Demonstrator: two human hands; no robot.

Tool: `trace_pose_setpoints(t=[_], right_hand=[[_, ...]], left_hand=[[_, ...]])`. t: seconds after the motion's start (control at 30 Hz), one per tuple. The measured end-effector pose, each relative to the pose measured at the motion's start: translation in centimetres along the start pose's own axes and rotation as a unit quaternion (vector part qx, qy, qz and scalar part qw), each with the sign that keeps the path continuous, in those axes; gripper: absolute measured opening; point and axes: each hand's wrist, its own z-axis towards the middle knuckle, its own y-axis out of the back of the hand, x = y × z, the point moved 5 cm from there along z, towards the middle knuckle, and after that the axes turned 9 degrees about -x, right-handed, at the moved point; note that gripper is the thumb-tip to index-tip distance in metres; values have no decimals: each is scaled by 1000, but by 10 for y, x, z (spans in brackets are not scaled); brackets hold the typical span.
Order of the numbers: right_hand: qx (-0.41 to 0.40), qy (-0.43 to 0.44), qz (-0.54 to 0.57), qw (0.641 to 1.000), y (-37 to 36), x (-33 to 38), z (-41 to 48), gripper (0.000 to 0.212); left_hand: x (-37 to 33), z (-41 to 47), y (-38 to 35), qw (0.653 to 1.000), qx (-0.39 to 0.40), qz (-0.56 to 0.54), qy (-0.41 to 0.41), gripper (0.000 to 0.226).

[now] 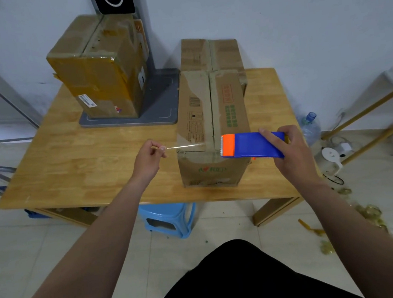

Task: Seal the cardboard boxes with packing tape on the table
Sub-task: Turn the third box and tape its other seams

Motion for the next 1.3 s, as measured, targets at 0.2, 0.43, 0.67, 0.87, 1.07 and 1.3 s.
trace_pose_setpoints(t=[0.2,0.43,0.67,0.87,1.07,1.3], right_hand=[[17,14,-18,1000,-1,-1,6,88],[29,6,-54,998,-6,9,10,87],[39,-15,-83,996,-13,14,13,88],[44,-22,-96,994,-13,17,12,89],[47,-32,-96,994,-14,19,12,87],[48,-34,-94,994,-12,21,7,88]], left_hand=[[11,7,-16,1000,10,13,21,11],[20,5,-45,999,-5,-13,35,12],[18,-5,-69,998,-45,9,44,15],[37,6,-58,988,-20,107,105,41],[-17,4,-49,990,-123,56,-35,53],[-43,-17,-105,966,-20,232,-109,55]])
